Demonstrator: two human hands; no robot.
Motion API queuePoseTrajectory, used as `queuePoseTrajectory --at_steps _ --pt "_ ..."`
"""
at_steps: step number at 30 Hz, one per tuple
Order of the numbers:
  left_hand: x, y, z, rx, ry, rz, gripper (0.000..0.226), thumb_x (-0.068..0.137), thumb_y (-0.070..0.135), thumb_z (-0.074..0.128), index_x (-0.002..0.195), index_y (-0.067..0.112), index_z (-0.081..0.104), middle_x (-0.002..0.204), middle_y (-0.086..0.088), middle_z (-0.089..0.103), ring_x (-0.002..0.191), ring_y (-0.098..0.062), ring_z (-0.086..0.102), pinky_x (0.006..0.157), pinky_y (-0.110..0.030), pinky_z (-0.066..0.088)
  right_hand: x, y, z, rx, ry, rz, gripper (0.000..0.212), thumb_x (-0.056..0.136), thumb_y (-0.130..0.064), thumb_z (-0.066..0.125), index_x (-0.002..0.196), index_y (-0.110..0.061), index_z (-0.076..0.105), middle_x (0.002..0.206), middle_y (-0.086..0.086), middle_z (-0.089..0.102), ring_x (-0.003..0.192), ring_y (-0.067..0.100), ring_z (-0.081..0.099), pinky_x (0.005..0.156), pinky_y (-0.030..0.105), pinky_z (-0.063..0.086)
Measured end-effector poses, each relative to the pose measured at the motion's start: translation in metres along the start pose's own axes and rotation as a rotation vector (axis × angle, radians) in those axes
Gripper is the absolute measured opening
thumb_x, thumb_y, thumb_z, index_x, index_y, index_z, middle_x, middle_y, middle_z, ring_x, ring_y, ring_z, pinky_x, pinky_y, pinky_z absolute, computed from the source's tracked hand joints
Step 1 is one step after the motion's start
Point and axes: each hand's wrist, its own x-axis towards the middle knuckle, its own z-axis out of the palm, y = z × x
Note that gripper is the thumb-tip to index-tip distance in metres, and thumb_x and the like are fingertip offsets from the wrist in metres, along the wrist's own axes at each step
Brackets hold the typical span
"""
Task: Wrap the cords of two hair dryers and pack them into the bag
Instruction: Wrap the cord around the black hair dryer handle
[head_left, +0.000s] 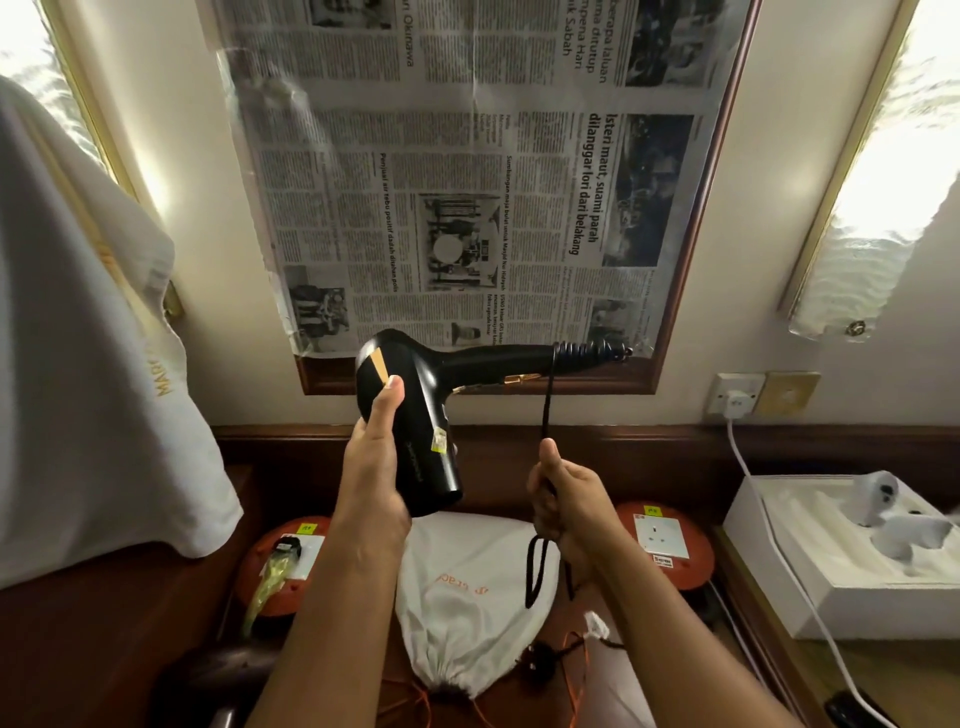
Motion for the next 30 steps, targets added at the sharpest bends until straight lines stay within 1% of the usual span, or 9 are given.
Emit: queuePoseTrajectory --at_steps 3,7,11,14,18,21,24,27,30 --pt "-0.003 0.006 0.002 -0.036 -0.063 0.003 0.068 0.071 0.056 0.069 0.123 0.015 0.055 0.098 -0.016 0.068 0.075 -0.030 0.065 0.061 -0.036 0.056 0.019 -0.006 -0.011 -0.032 -0.056 -0.035 0.036 0.100 -0.032 0.045 0.082 -0.006 0.063 0.056 -0.001 0.041 0.048 0.011 0.035 0.046 0.024 0.032" --pt "-0.003 0.015 0.002 -0.023 -0.126 0.019 0.059 0.081 0.053 0.065 0.124 0.013 0.055 0.091 -0.013 0.068 0.072 -0.028 0.064 0.061 -0.035 0.056 0.042 -0.019 -0.024 -0.290 0.002 -0.114 0.028 0.102 -0.018 0.043 0.091 -0.006 0.065 0.058 0.000 0.042 0.052 0.014 0.038 0.053 0.029 0.035" --pt "-0.004 0.022 0.002 0.018 -0.209 0.021 0.059 0.084 0.054 0.061 0.126 0.014 0.052 0.097 -0.016 0.066 0.070 -0.029 0.064 0.058 -0.035 0.056 0.055 -0.045 -0.036 -0.614 0.138 -0.123 0.045 0.098 -0.043 0.043 0.078 -0.008 0.062 0.054 0.000 0.041 0.046 0.012 0.037 0.045 0.028 0.032" --pt "-0.005 0.025 0.001 0.049 -0.242 0.035 0.058 0.083 0.052 0.061 0.126 0.014 0.051 0.099 -0.017 0.065 0.070 -0.030 0.063 0.059 -0.035 0.056 0.061 -0.066 -0.049 -0.861 0.228 -0.150 0.051 0.095 -0.051 0.045 0.064 -0.014 0.062 0.054 -0.001 0.050 0.050 0.013 0.045 0.051 0.027 0.037" --pt "-0.006 0.024 -0.001 0.084 -0.225 0.018 0.064 0.080 0.053 0.063 0.129 0.014 0.050 0.102 -0.019 0.066 0.074 -0.031 0.066 0.062 -0.037 0.057 0.065 -0.099 -0.061 -1.277 0.253 -0.185 0.024 0.097 -0.019 0.051 0.082 -0.010 0.065 0.080 0.007 0.066 0.072 0.020 0.062 0.065 0.031 0.050" --pt "-0.005 0.026 -0.002 0.123 -0.203 0.004 0.070 0.075 0.055 0.065 0.130 0.014 0.051 0.101 -0.019 0.068 0.077 -0.031 0.068 0.063 -0.038 0.058 0.066 -0.127 -0.070 -1.198 0.227 -0.347 0.020 0.086 0.000 0.057 0.067 -0.003 0.062 0.068 0.010 0.063 0.064 0.025 0.060 0.059 0.035 0.049" --pt "-0.004 0.027 0.000 0.154 -0.196 0.009 0.071 0.072 0.055 0.065 0.129 0.015 0.052 0.098 -0.016 0.070 0.081 -0.030 0.069 0.063 -0.038 0.058 0.068 -0.159 -0.069 -1.326 0.203 -0.396 0.029 0.090 -0.017 0.064 0.063 -0.008 0.063 0.067 0.007 0.066 0.064 0.023 0.063 0.059 0.035 0.052" --pt "-0.003 0.026 0.004 0.195 -0.203 0.054 0.064 0.074 0.053 0.064 0.127 0.018 0.052 0.101 -0.018 0.069 0.081 -0.032 0.068 0.065 -0.040 0.059 0.064 -0.185 -0.060 -1.432 0.185 -0.464 0.032 0.090 -0.032 0.064 0.063 -0.016 0.059 0.066 0.000 0.062 0.056 0.014 0.058 0.050 0.022 0.043" --pt "0.000 0.024 0.010 0.209 -0.200 0.100 0.056 0.076 0.050 0.066 0.121 0.021 0.051 0.104 -0.018 0.068 0.084 -0.033 0.067 0.067 -0.042 0.058 0.057 -0.202 -0.055 -1.543 0.187 -0.560 0.036 0.082 -0.045 0.068 0.060 -0.020 0.054 0.067 0.000 0.062 0.053 0.014 0.057 0.048 0.021 0.038"
